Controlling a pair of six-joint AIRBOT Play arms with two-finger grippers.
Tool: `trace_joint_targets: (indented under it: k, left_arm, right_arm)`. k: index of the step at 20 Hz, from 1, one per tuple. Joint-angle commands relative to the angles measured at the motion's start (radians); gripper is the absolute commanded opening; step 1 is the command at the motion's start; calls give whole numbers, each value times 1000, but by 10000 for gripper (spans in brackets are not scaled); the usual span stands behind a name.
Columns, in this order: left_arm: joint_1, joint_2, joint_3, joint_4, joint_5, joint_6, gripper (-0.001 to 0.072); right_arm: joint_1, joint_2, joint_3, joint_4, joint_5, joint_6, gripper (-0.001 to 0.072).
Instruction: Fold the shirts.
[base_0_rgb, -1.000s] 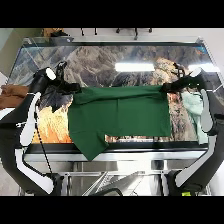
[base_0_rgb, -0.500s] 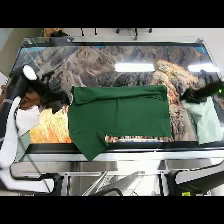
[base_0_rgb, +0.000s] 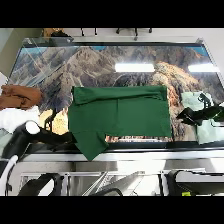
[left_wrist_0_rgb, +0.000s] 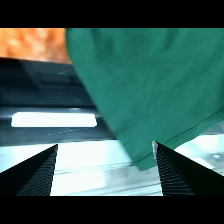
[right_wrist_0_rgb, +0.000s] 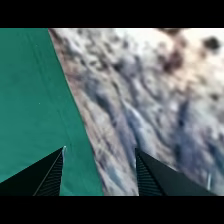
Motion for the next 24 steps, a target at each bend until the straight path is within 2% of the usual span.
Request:
trace_joint_targets:
  k: [1, 6, 7, 8, 9, 10, 11, 15, 21, 22, 24]
  left_arm:
    - [-55, 53, -143, -150, 201, 31, 660]
    - [-202, -66, -177, -215, 344, 36, 659]
    - [-227, -80, -172, -231, 372, 38, 606]
    - [-246, -91, -155, -229, 379, 39, 375]
    - [-258, -95, -134, -225, 377, 47, 199]
    - [-266, -92, -111, -226, 368, 60, 75]
    - [-273, -80, -88, -224, 354, 67, 17]
    - [-264, 1, -44, -223, 334, 69, 17]
    - [-163, 82, -6, -171, 263, 73, 16]
    - [-149, 96, 3, -171, 263, 75, 16]
    - [-115, 119, 30, -171, 253, 91, 16]
  right_arm:
    - [0, 3, -26, 56, -15, -23, 501]
    - [0, 3, -27, 56, 3, -23, 502]
    - [0, 3, -27, 56, 12, -26, 502]
    - [0, 3, -27, 56, 24, -30, 502]
    - [0, 3, -30, 56, 39, -30, 502]
    - [1, 3, -38, 56, 49, -30, 502]
    - [5, 3, -51, 56, 53, -30, 502]
    - [29, 2, -133, 55, 41, -30, 502]
    - [79, -15, -190, 56, 38, -29, 500]
    - [90, -15, -189, 56, 44, -29, 476]
    - [108, -14, -189, 78, 69, -58, 154]
